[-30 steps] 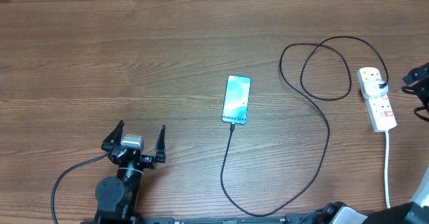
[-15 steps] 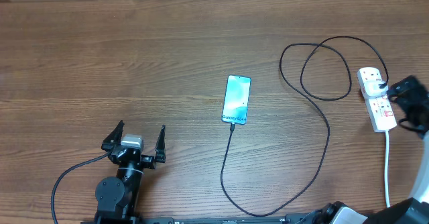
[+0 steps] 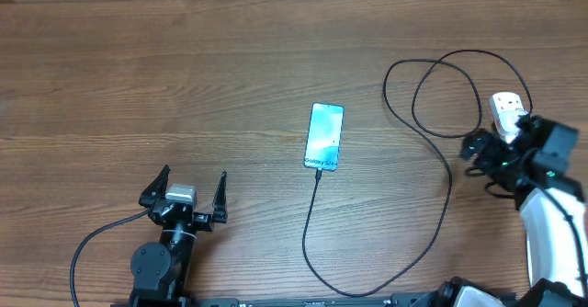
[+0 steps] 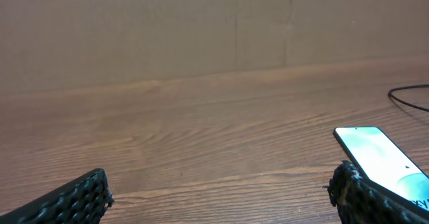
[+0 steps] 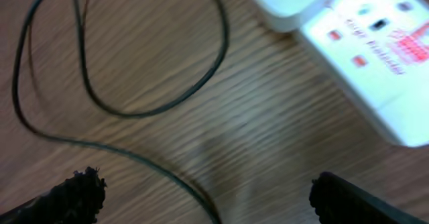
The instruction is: Plug charger to phone and switch on socket
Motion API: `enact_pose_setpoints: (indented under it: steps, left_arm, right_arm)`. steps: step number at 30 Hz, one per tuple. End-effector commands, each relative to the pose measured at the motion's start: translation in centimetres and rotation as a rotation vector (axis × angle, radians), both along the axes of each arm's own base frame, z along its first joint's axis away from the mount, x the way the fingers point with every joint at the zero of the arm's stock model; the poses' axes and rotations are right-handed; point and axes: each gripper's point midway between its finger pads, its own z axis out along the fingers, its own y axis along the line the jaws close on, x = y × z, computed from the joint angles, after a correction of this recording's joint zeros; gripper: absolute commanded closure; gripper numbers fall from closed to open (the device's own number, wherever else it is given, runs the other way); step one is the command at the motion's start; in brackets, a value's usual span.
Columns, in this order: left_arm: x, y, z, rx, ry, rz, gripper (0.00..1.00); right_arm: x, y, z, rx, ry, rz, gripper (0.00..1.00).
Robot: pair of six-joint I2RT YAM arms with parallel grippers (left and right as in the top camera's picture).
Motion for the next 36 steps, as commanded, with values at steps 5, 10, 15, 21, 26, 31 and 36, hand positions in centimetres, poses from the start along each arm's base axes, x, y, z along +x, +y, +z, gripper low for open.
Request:
enact_pose_setpoints:
  steps: [5,10,15,21,26,31,36]
  left_arm:
    - [0.0,0.1,0.0,0.015,-0.008,-0.001,0.0]
    - [0.0,0.1,0.0,0.015,-0.008,-0.001,0.0]
    - [0.0,0.1,0.0,0.015,-0.008,-0.001,0.0]
    - [0.0,0.1,0.0,0.015,-0.008,-0.001,0.0]
    - [0.0,0.1,0.0,0.015,-0.008,-0.001,0.0]
    - [0.0,0.1,0.0,0.015,-0.008,-0.001,0.0]
    - [0.0,0.1,0.0,0.015,-0.008,-0.001,0.0]
  right_arm:
    - [-1.5,2.9,-1.6,-0.002,0.015,0.099,0.0]
    - [-0.8,2.5,-1.3,-0.036,-0.025,0.105,0.0]
    - [1.6,4.9,0.4,-0.048,-0.2,0.332,0.0]
    - [2.9,8.2,0.9,-0.059,-0.379,0.497,0.0]
    - [2.0,11.0,-0.7,-0.151,-0.46,0.642,0.0]
    - [1.0,12.8,-1.5,-0.233,-0.508,0.763,0.0]
    - [0.9,12.9,-1.5,-0.243,-0.521,0.765,0.0]
